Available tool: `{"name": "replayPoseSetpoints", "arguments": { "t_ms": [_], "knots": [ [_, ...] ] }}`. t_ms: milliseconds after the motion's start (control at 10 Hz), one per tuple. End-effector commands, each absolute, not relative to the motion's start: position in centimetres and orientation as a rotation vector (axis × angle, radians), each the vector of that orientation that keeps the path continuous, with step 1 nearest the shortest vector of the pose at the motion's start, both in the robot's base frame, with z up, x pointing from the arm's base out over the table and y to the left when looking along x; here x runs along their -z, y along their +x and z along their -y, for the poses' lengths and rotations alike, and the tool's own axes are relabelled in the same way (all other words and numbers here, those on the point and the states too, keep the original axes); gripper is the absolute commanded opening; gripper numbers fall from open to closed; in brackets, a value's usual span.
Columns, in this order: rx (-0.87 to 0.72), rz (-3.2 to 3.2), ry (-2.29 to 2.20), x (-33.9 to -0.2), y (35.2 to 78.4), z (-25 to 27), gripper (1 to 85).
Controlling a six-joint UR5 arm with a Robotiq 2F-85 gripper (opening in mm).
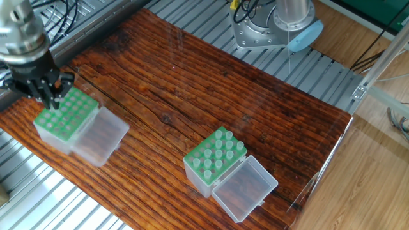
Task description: Transfer all large pipette tips from one holder to another
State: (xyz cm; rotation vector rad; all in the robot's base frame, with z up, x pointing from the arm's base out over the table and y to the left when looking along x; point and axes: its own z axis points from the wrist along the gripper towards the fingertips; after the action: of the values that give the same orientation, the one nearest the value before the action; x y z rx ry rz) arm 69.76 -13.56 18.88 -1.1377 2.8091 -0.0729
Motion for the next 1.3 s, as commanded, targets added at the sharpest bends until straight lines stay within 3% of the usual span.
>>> {"name": "replayPoseSetpoints", "arguments": {
  "t_ms": [0, 500, 1200],
  "knots": [
    [0.028, -2.807, -1.148, -20.9, 68.4, 13.5, 4.0],
    [-0.074, -2.815, -1.176, -22.1, 66.4, 12.8, 4.0],
    [-0.059, -2.832, -1.177, -23.0, 66.2, 12.3, 3.0]
  ]
}}
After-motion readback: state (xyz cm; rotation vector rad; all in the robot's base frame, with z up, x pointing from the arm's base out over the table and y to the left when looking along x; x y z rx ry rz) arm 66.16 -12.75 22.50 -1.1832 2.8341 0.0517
